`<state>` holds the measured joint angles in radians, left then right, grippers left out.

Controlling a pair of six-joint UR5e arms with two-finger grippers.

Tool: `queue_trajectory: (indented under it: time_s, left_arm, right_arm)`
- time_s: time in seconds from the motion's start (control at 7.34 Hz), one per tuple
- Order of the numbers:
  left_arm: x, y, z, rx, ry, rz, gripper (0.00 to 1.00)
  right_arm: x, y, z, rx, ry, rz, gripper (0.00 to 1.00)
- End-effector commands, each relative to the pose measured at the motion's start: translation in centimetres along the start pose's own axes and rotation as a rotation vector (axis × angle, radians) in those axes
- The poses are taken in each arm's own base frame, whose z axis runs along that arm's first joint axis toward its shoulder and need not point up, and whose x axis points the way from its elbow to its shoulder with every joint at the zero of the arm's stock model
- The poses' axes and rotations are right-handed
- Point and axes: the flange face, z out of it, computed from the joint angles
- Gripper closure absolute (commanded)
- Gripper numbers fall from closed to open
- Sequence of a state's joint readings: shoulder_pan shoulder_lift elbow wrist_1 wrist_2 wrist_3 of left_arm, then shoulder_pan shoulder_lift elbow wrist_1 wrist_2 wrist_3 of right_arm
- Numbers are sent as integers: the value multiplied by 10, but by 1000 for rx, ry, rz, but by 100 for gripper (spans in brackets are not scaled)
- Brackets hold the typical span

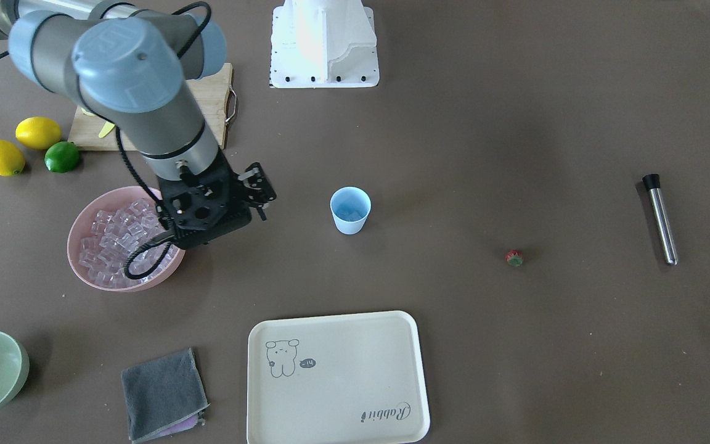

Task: Mash ice and strawberries in cup
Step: 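Return the right gripper to the pink bowl and grasp more ice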

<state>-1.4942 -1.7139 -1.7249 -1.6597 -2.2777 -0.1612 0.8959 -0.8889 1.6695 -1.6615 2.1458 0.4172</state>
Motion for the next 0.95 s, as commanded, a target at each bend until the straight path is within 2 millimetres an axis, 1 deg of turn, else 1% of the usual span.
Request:
queue_trajectory:
  time_s: [0.0,0.14,0.27,0.41,0.54,0.68,0.82]
  left_arm:
    - [1,-1,-1,1,0,1,2]
    - [1,-2,-1,3,-1,1,2]
    - [1,-5,-1,3,-1,1,2]
    - [1,-6,-1,3,-1,-2,2]
    - [2,-7,-1,4,-1,-1,2]
    - [4,-6,-4,9,0,-5,2]
    - [6,-6,-6,13,2,-5,2]
  right_arm:
    - [95,64,33,-88,78,-295,5]
    - [92,71,47,-105,111,-318,5]
    - [91,84,69,-131,143,-348,6]
    - [98,95,91,-126,145,-368,6]
    - [116,108,112,-97,139,-373,7]
    - [119,114,123,-51,118,-319,7]
    - [118,119,122,-44,109,-312,10]
